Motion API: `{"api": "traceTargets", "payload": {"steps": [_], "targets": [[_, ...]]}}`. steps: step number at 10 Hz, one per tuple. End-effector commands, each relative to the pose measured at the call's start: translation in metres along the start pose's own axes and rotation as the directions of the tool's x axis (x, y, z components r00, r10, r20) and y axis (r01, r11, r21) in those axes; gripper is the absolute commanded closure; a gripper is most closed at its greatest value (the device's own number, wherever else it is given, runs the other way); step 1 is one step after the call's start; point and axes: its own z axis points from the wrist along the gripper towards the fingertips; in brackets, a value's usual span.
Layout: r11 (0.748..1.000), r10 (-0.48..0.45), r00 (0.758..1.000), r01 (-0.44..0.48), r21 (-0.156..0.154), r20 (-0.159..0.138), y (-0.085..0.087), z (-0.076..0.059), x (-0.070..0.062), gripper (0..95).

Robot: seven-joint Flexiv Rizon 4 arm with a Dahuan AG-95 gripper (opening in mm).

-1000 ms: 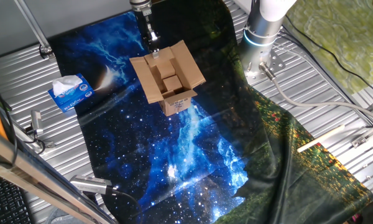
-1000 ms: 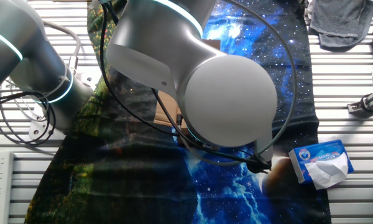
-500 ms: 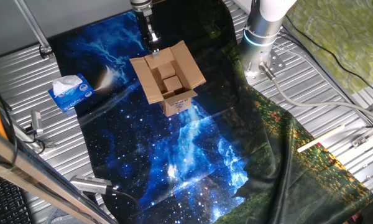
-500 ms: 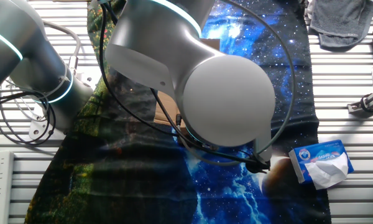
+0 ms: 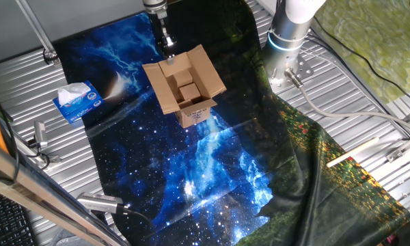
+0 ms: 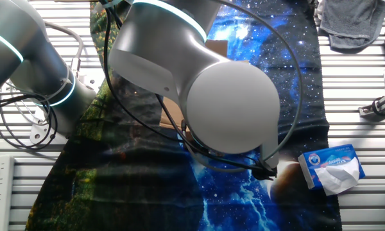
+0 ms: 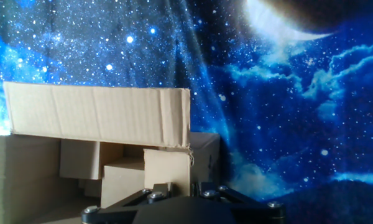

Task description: Cover the box

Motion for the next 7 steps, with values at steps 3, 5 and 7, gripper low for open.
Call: {"api": "traceTargets", "payload": {"steps": [3, 5, 7], "targets": [[1.000, 0.005, 1.000, -0.005, 0.003, -0.001, 0.0005, 0.0000, 0.0004, 76.0], [1.000, 0.008, 1.000, -0.008, 0.004, 0.000, 0.0002, 0.0006, 0.0003, 95.0], [1.000, 0.007, 1.000, -0.007, 0.005, 0.002, -0.0003, 0.0017, 0.0003, 95.0]]}}
